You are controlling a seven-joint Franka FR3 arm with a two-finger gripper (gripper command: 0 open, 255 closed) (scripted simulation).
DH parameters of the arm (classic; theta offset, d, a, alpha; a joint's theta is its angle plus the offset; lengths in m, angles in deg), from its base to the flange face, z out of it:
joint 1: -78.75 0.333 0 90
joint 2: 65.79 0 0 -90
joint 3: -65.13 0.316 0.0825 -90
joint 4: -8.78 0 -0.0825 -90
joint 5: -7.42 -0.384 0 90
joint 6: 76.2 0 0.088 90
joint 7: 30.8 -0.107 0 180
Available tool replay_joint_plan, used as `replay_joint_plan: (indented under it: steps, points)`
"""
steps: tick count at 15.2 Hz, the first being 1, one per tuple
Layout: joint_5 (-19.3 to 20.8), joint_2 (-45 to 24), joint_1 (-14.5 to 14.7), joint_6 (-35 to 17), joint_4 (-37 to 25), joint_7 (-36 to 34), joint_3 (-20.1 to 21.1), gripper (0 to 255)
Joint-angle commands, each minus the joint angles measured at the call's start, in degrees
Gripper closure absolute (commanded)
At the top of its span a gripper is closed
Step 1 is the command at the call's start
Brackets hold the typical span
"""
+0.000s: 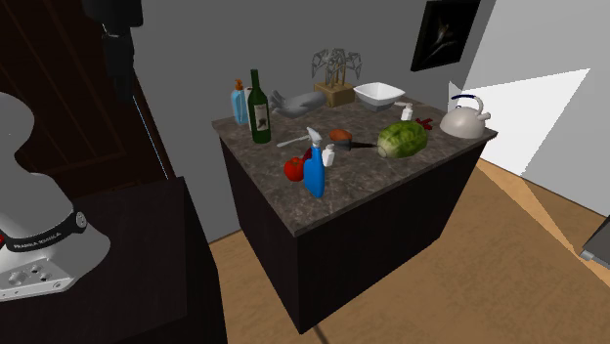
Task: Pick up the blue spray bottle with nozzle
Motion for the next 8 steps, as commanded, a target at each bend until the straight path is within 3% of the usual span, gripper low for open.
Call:
replay_joint_plan:
  steps: [1, 8]
  points:
    - [0.0, 0.0, 0.0, 0.0, 0.0, 0.0, 0.0, 0]
    - [-6.3, -1.4, -0.7, -14.5, 7.4, -18.9, 11.0, 0]
